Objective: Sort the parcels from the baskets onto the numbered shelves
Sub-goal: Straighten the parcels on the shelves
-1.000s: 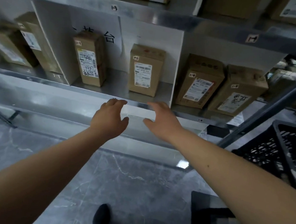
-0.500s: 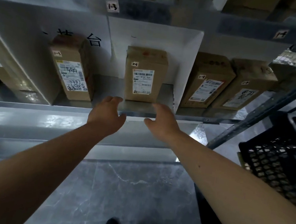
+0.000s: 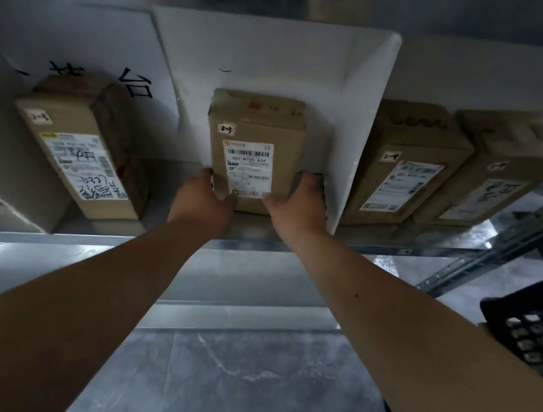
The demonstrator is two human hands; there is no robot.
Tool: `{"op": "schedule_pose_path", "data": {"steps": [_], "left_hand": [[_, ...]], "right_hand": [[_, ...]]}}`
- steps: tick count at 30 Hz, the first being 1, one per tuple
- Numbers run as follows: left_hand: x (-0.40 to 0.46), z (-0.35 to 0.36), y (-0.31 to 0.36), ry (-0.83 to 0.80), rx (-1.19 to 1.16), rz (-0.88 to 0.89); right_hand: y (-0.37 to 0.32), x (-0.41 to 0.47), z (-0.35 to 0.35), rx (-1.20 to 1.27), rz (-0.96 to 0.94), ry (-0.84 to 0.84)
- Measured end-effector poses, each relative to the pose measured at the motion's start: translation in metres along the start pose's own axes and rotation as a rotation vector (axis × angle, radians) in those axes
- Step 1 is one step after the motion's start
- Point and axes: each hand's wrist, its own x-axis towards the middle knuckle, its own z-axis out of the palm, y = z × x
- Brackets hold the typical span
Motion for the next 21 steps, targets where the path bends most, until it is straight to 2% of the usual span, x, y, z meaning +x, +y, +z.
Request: {"op": "schedule_pose_path", "data": {"steps": [9,17,21], "left_hand": [[0.005,0.016,0.004,0.087,-0.242,-0.097],[0.004,0.014,0.001,0.085,-0.197,-0.109],[-0.023,0.005,-0.007,0.023,-0.151,-0.143]], "right_hand": [[0.004,0.024,0.005,-0.011,0.006,-0.029],[0.012,0.019,0.002,0.041,0.004,-0.055],[0.028,-0.010,0.003,-0.027,-0.011,-0.105]]}}
